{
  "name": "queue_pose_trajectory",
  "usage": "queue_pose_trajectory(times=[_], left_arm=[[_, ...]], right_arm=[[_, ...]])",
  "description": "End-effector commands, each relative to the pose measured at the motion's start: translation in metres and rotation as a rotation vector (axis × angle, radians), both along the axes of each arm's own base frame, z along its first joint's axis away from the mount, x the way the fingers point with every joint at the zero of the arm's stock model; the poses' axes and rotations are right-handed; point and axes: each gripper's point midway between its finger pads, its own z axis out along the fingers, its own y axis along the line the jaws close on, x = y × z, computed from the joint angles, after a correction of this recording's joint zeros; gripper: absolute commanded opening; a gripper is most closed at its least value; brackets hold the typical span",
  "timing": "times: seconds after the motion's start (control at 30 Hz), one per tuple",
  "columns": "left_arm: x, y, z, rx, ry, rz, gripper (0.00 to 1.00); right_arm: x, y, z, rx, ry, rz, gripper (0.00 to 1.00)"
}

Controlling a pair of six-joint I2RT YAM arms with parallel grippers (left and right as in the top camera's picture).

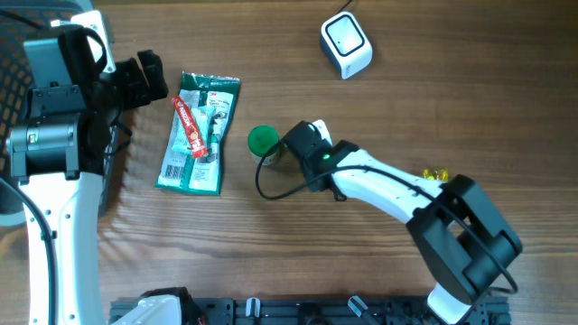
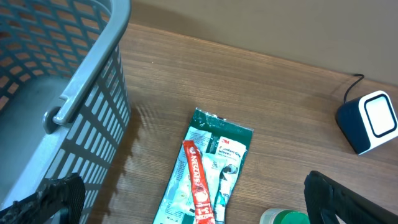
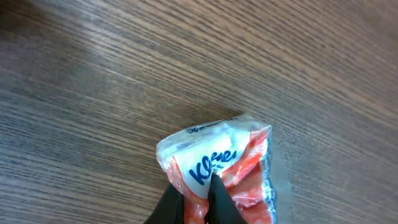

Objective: Scan the item barcode
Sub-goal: 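Lift the Kleenex pack with the right gripper and hold it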

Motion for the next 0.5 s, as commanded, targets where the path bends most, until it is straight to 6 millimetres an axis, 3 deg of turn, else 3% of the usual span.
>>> queue_pose_trajectory(times=[0.0, 0.2, 0.3, 0.47], left_arm=[[0.001, 0.002, 0.003, 0.011, -0.008, 0.002, 1.0], [0.001, 0.002, 0.003, 0.011, -0.008, 0.002, 1.0], [0.001, 0.002, 0.003, 0.011, -0.008, 0.002, 1.0], [0.001, 0.002, 0.003, 0.011, -0.008, 0.002, 1.0]], right_arm=[[-0.014, 0.005, 0.014, 0.209, 0.112, -0.049, 0.04], [-0.007, 0.013, 0.081, 0.649, 0.201, -0.07, 0.04], [-0.006, 0.007, 0.089, 0.784, 0.272, -0.131, 0.04], [-0.007, -0.006, 0.082, 0.824, 0.299, -0.177, 0.04]])
